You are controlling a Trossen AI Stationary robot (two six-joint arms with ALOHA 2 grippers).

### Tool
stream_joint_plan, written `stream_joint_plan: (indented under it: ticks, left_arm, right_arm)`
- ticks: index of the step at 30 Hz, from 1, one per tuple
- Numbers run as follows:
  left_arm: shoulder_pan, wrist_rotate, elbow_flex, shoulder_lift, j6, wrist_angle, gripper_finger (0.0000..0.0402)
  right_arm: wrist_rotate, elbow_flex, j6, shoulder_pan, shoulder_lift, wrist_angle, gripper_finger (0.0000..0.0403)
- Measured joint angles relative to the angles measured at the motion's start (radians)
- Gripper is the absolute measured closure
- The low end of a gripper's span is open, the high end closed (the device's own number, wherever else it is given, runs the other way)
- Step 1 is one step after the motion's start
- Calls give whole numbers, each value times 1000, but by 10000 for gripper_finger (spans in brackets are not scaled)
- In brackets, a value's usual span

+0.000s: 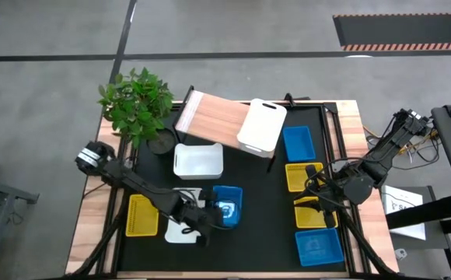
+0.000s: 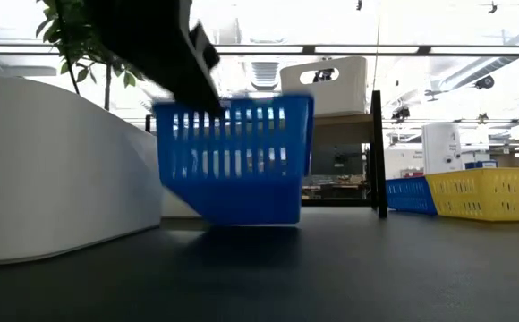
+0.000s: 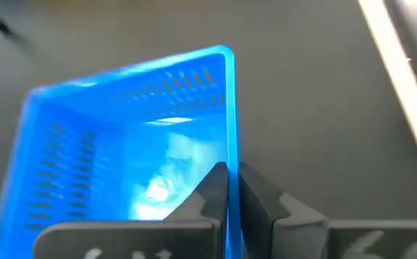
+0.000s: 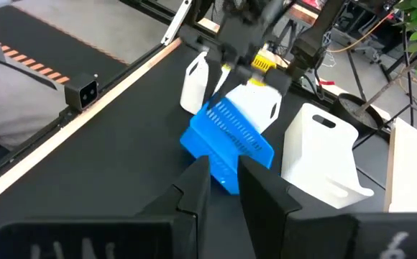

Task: Stack baskets on shelf by color
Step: Put the left blue bin on the shelf

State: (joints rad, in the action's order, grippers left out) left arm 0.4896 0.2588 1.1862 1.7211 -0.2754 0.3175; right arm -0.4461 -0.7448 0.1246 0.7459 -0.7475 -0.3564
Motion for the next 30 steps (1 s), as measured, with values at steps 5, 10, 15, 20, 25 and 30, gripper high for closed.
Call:
stream_joint_plan:
  ticks: [5,10,15,20,25,30]
  left_arm:
    - [0,7,2,-114,102,13,399]
    - [0,15,2,-247,216,27,400]
    - [0,52,-1,-364,372,87,400]
    - [-3,171,-6,-463,494,230,400]
    - [-65,254,-21,-529,578,269,400]
    - [-178,251,-29,-534,671,269,400]
  right_arm:
    - [0,0,0,0,0,0,337]
    - [0,0,0,0,0,0,337]
    - [0,0,-1,0,0,3,337]
    - [0,0,0,0,0,2,337]
    - [0,0,4,0,0,2,337]
    - [0,0,6,0,0,2,337]
